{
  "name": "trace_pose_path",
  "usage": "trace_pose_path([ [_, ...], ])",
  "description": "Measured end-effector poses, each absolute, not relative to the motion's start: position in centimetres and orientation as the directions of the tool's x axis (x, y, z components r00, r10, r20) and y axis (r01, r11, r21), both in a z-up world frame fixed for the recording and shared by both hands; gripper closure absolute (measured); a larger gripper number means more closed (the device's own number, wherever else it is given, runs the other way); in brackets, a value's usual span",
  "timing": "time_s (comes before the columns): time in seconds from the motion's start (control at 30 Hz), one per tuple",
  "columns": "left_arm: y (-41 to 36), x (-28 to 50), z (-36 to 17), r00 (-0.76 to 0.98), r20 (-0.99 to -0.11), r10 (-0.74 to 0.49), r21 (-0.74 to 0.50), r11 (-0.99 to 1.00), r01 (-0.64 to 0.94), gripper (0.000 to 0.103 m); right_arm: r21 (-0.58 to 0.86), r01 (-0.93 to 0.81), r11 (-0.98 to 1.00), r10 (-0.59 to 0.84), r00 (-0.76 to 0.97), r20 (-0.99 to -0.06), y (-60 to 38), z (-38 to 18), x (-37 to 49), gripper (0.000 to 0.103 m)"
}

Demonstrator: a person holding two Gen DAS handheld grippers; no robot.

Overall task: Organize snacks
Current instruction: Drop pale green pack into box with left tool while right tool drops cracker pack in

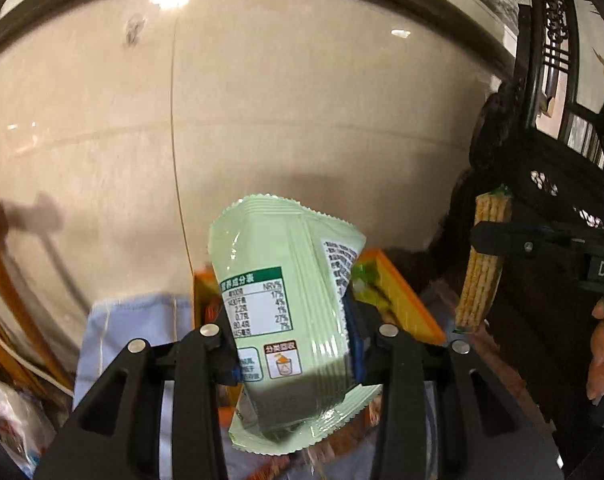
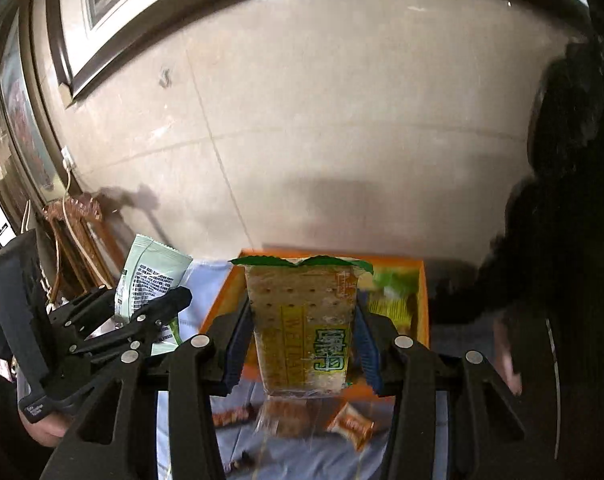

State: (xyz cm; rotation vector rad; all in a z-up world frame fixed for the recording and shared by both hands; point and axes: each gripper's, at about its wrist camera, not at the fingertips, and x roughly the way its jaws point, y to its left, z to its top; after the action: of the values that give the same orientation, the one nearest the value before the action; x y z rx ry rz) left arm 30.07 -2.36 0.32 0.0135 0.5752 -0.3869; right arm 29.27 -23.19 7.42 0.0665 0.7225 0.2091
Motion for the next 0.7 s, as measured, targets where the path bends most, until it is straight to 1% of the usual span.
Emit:
trace_pose_path([
  [0.07,-2.7,31.5,1.1,0.779,-0.524,-0.344,-0.087,0.932,0.353,0.065,0.126,-0.162,0.979,0.205,0.742,-0.638,-23.3,8.5,31.0,0.056],
  [0.1,-3.0,32.5,1.4,0.786,-0.519,-0.336,-0.088,0.935,0.342,0.058,0.133,-0.166,0.977,0.213,0.745,-0.633,-23.5,8.7,31.5,0.055],
  [0.13,-3.1,33.4,1.3,0.791,-0.516,-0.330,-0.092,0.939,0.331,0.048,0.145,-0.171,0.975,0.224,0.745,-0.628,-23.4,8.5,32.7,0.051],
  [0.17,-3.1,34.5,0.9,0.793,-0.523,-0.313,-0.099,0.946,0.309,0.017,0.147,-0.158,0.976,0.216,0.734,-0.644,-23.6,8.0,34.0,0.032],
  [0.2,-3.0,35.2,0.3,0.799,-0.534,-0.278,-0.095,0.958,0.270,0.005,0.139,-0.130,0.982,0.190,0.730,-0.657,-23.9,7.5,34.7,0.025],
  [0.23,-2.8,35.8,-0.2,0.801,-0.543,-0.251,-0.091,0.966,0.241,0.005,0.136,-0.106,0.985,0.170,0.729,-0.663,-24.2,7.1,35.1,0.022],
  [0.27,-2.5,36.1,-0.8,0.792,-0.561,-0.242,-0.094,0.969,0.229,0.005,0.151,-0.098,0.984,0.174,0.723,-0.668,-24.6,6.4,35.2,0.022],
  [0.3,-2.1,36.1,-2.0,0.770,-0.588,-0.248,-0.111,0.968,0.227,0.005,0.166,-0.097,0.981,0.185,0.716,-0.673,-24.9,5.6,35.0,0.022],
  [0.33,-2.0,35.9,-2.6,0.764,-0.593,-0.256,-0.117,0.965,0.233,0.005,0.166,-0.098,0.981,0.186,0.708,-0.682,-25.1,4.5,34.5,0.022],
  [0.43,-1.4,33.6,-5.6,0.741,-0.623,-0.251,-0.082,0.963,0.257,0.005,0.156,-0.091,0.983,0.177,0.670,-0.721,-25.5,0.9,32.9,0.021],
  [0.53,-0.9,29.5,-9.9,0.691,-0.676,-0.255,-0.076,0.957,0.279,0.005,0.147,-0.066,0.987,0.156,0.616,-0.772,-25.9,-4.1,30.4,0.020],
  [0.6,-1.0,26.7,-12.6,0.651,-0.713,-0.261,-0.077,0.952,0.297,0.005,0.144,-0.055,0.988,0.150,0.558,-0.816,-25.9,-8.4,28.3,0.020],
  [0.7,-1.3,21.7,-17.0,0.588,-0.761,-0.274,-0.063,0.933,0.353,0.005,0.048,-0.091,0.995,0.085,0.460,-0.884,-25.6,-14.9,26.1,0.021],
])
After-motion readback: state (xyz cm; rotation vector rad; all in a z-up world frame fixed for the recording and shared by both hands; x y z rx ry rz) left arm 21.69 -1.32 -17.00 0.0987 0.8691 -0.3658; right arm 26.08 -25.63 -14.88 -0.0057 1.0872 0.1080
